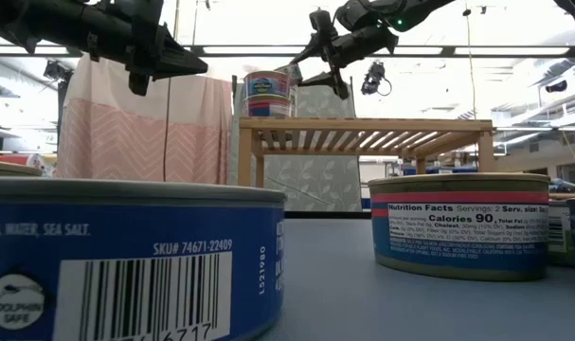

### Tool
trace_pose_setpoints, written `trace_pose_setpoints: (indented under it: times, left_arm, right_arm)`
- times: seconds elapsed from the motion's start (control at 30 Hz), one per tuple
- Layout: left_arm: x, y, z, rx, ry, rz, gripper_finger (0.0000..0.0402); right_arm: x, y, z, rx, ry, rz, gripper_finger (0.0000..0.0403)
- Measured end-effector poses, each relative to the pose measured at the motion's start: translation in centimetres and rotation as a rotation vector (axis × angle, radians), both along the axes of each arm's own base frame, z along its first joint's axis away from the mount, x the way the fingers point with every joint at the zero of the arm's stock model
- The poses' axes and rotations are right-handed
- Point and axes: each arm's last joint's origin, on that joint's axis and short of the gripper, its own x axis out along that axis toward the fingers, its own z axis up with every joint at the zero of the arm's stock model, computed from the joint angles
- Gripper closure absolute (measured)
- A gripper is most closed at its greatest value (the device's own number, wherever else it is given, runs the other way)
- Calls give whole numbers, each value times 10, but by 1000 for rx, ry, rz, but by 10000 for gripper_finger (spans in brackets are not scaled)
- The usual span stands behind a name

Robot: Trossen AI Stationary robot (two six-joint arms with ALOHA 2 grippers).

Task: Stack canned seafood by type on shelf
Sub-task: Stack the green tuna can on top of the other green tuna cans on the shelf

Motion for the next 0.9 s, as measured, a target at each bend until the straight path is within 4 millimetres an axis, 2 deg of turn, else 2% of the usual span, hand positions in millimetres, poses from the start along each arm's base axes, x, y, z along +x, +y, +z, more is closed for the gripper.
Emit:
trace_pose_setpoints:
  times: [0.4, 0.9]
  left_arm:
    - [0, 0, 0, 0, 4, 0, 392]
    - [0, 0, -1, 1, 7, 0, 392]
  right_arm:
    - [0, 7, -10, -67, 118, 7, 171]
    - [14, 20, -6, -163, 80, 38, 182]
